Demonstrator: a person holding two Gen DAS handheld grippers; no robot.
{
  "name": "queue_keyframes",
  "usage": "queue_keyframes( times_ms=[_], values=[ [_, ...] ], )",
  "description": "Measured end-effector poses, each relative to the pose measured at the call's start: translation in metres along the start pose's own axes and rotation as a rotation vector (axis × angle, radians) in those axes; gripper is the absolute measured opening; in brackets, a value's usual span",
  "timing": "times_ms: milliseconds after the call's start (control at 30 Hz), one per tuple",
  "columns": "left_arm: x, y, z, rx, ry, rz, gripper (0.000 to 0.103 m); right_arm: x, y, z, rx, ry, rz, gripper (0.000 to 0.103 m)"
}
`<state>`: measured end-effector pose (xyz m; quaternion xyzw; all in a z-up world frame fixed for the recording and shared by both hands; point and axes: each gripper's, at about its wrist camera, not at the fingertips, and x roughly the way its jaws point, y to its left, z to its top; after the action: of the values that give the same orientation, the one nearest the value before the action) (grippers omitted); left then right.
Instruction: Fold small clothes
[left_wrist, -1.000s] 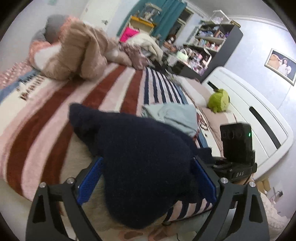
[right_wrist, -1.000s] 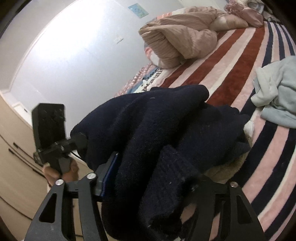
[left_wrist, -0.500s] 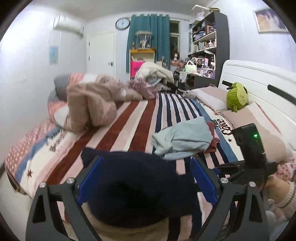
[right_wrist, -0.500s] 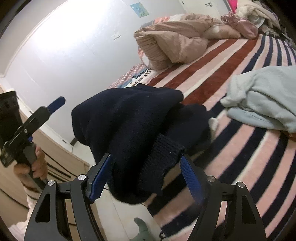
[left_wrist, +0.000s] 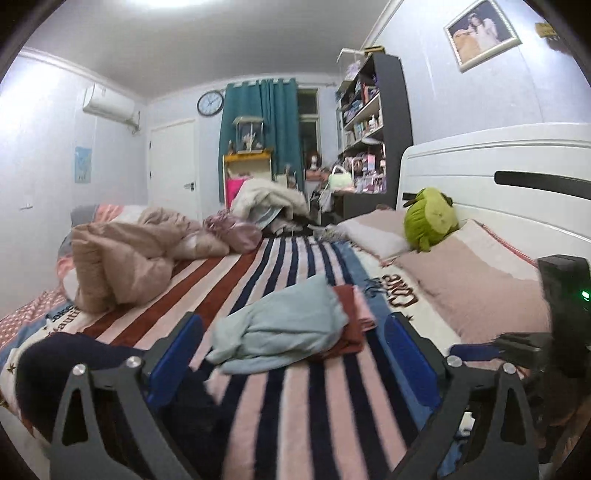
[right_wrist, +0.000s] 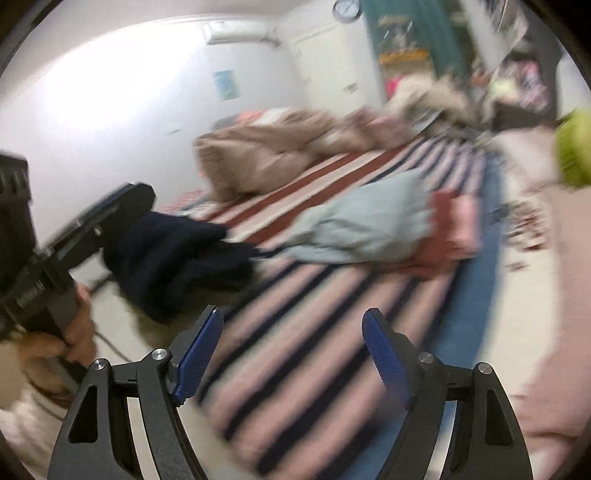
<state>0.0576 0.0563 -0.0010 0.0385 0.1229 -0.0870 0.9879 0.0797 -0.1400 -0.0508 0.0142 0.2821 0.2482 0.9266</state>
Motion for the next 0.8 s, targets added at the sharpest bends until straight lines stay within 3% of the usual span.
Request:
queue_keyframes(
  times_ms=[267,800],
  values=[
    [0.004,-0.047,-0.011,0.005,-0.052,0.018,0.102,-0.043,-0.031,-0.021,-0.018,-0.151,-0.170,0.103],
    [0.008,-0.052,-0.023,-0.007,-0.042,-0.001,0.102,-0.067,-0.039,-0.029,-0.027,-0.226,-0.168,0.103]
  ],
)
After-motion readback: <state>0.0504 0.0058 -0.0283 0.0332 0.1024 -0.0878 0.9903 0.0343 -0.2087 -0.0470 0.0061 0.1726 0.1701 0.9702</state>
